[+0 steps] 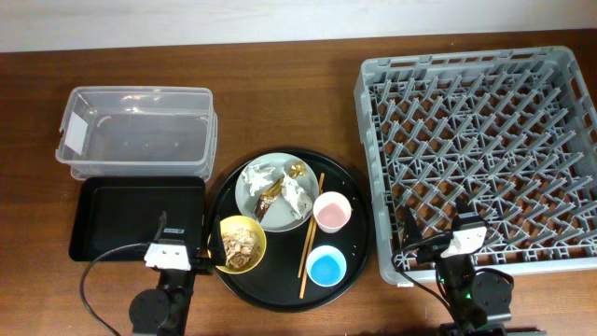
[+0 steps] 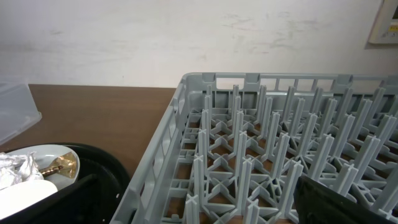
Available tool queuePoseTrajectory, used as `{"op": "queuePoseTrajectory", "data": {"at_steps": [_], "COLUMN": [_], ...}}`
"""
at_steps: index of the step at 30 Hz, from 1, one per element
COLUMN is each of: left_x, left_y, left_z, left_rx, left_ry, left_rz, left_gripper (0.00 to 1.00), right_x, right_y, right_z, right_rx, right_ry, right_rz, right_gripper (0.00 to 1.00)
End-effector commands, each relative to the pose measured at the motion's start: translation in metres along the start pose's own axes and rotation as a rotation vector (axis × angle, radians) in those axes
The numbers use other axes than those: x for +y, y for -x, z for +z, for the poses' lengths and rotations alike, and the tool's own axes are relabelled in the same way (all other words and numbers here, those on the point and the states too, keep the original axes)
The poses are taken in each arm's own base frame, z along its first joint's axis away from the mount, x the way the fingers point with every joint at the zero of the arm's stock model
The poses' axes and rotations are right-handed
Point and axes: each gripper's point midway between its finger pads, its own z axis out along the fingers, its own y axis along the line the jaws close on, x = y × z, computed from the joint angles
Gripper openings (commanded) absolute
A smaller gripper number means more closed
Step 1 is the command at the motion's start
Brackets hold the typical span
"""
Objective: Sort waste into correct bins and load items into the dishwasher rack
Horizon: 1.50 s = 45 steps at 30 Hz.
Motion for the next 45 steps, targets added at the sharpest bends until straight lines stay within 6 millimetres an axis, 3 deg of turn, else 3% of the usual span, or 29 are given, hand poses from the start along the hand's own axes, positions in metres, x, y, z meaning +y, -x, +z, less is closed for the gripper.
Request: {"op": "queuePoseTrajectory", "data": {"at_steps": [1, 38, 45], "left_x": [-0.001, -0.001, -0.011], "left_y": [-0.003, -0.002, 0.006], "left_z": [0.000, 0.000, -0.002], "left_rx": [0.003, 0.000, -0.002], "left_ry": [-0.005, -0.005, -0.062], "left_rz": [0.015, 0.015, -0.045], "left_gripper": [0.99, 0.99, 0.99], "right_x": [-0.002, -0.002, 0.003], "right_y": [-0.002, -0.002, 0.000], "right_z": [0.000, 0.000, -0.001], "right_rx": [0.003, 0.003, 0.006], "right_ry": [-0.008, -0.008, 0.019], "right_rz": [0.005, 0.005, 0.071], "right_gripper": [0.99, 0.99, 0.99]}}
